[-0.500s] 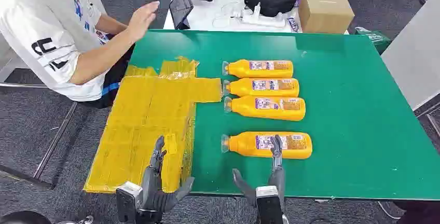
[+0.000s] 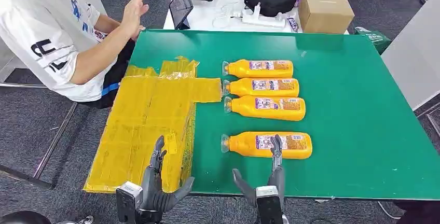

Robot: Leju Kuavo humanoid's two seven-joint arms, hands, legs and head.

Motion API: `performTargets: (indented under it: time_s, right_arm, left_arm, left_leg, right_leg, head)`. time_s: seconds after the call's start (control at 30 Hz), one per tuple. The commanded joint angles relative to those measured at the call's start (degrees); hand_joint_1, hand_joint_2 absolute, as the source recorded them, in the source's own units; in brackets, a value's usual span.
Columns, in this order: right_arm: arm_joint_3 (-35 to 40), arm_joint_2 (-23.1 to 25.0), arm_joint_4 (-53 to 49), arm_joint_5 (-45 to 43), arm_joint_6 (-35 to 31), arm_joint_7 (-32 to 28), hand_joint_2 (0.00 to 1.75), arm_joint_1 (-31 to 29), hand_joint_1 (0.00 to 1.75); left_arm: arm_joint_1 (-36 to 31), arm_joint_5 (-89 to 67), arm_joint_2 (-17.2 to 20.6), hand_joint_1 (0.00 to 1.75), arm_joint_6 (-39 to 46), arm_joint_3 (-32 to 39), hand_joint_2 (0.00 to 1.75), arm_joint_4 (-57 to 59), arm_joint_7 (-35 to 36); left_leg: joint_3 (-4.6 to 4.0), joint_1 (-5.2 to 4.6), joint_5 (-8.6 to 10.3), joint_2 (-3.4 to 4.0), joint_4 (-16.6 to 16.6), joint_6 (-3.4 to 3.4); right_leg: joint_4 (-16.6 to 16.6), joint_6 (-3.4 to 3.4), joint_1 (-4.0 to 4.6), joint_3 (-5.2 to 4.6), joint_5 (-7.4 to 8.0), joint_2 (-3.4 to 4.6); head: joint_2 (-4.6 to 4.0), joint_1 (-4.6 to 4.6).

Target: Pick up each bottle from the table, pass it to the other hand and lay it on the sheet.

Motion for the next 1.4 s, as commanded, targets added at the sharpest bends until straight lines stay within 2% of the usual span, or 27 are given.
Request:
performTargets:
  time_s: [0.03,0.17,0.33,0.47,0.57,0.63,0.73,0.8,0.97,1.07,1.4]
  right_arm:
    - [-0.7,-1.0,1.9,0.0,-0.1,0.0,1.75,-1.4,0.00]
    - [-2.0,-2.9,-2.6,4.2,-1.5,-0.1,1.75,-1.4,0.00]
    - [-5.5,-7.0,-10.5,14.2,-1.1,7.8,1.75,-2.9,0.00]
    - [-9.8,-11.7,-13.0,25.2,4.9,18.6,1.75,-4.7,0.00]
    - [-10.4,-12.0,-12.9,25.0,5.3,18.7,1.75,-4.9,0.00]
    - [-10.3,-14.0,-12.3,32.5,4.9,22.8,1.75,-5.3,0.00]
    - [-11.5,-16.4,-12.1,36.3,7.5,27.4,1.75,-7.4,0.00]
    - [-11.9,-17.5,-11.0,37.3,9.6,29.4,1.75,-9.1,0.00]
    - [-11.3,-21.1,-5.3,40.3,19.5,36.5,1.75,-12.3,0.00]
    - [-10.1,-23.2,-1.7,38.7,24.9,38.7,1.75,-13.6,0.00]
    - [-7.1,-24.1,10.7,37.5,29.4,39.6,1.75,-22.4,0.00]
  left_arm:
    - [-1.0,0.0,-0.1,0.00,-0.2,-0.2,1.75,2.6,0.5]
    - [-1.1,-0.4,0.3,0.00,0.6,-0.1,1.75,2.4,-0.3]
    - [-2.8,-2.3,-0.2,0.00,1.6,1.2,1.75,1.4,-0.8]
    - [-2.8,-3.1,-1.1,0.00,0.0,2.6,1.75,1.9,-1.1]
    - [-2.8,-3.2,-1.1,0.00,-0.1,2.8,1.75,2.0,-1.2]
    - [-2.6,-3.5,-1.8,0.00,-1.5,3.5,1.75,2.3,-1.1]
    - [-2.4,-4.0,-2.3,0.00,-2.0,3.9,1.75,2.8,-0.6]
    - [-2.5,-4.3,-2.4,0.00,-2.3,4.2,1.75,3.1,-0.5]
    - [-3.1,-5.5,-2.7,0.00,-3.9,5.2,1.75,3.0,0.1]
    - [-3.7,-6.1,-2.9,0.00,-4.9,5.7,1.75,3.9,0.7]
    - [-5.7,-6.5,-3.0,0.00,-6.1,5.5,1.75,7.0,1.1]
  left_leg:
    - [0.15,0.04,-0.04,0.04,0.0,-0.04]
    - [0.14,0.04,-0.03,0.02,0.0,-0.04]
    - [0.05,0.02,-0.01,-0.03,0.0,-0.01]
    - [0.09,0.01,0.00,-0.04,0.0,0.00]
    - [0.15,-0.01,0.00,-0.02,0.0,0.00]
    - [0.16,0.00,-0.02,-0.03,0.0,-0.02]
    - [0.18,-0.01,-0.03,0.09,0.0,-0.02]
    - [0.19,0.01,-0.02,0.04,0.0,-0.02]
    - [0.19,0.02,-0.01,0.16,0.0,0.00]
    - [0.20,0.02,0.01,0.06,0.0,0.00]
    - [0.20,0.00,0.01,0.17,0.0,-0.01]
  right_leg:
    - [-0.1,-0.07,0.05,0.16,-0.01,-0.02]
    - [-0.1,-0.07,0.05,0.16,0.00,-0.04]
    - [0.0,-0.05,0.03,0.09,0.00,-0.10]
    - [-0.1,-0.04,0.03,0.15,0.02,-0.11]
    - [-0.1,-0.03,0.01,0.19,0.03,-0.08]
    - [-0.1,-0.05,0.03,0.22,0.01,-0.10]
    - [-0.1,-0.05,0.03,0.19,0.04,0.01]
    - [-0.1,-0.05,0.04,0.22,0.03,-0.04]
    - [-0.1,-0.03,0.05,0.21,0.09,0.07]
    - [-0.1,-0.02,0.05,0.24,0.08,0.00]
    - [-0.1,-0.02,0.03,0.21,0.11,0.12]
  head:
    - [0.00,0.00]
    - [0.00,0.00]
    - [0.00,-0.02]
    - [0.00,0.00]
    - [0.00,-0.02]
    - [0.00,0.00]
    - [0.00,-0.04]
    - [0.00,0.00]
    - [0.00,0.00]
    - [0.00,-0.02]
    - [0.00,-0.04]
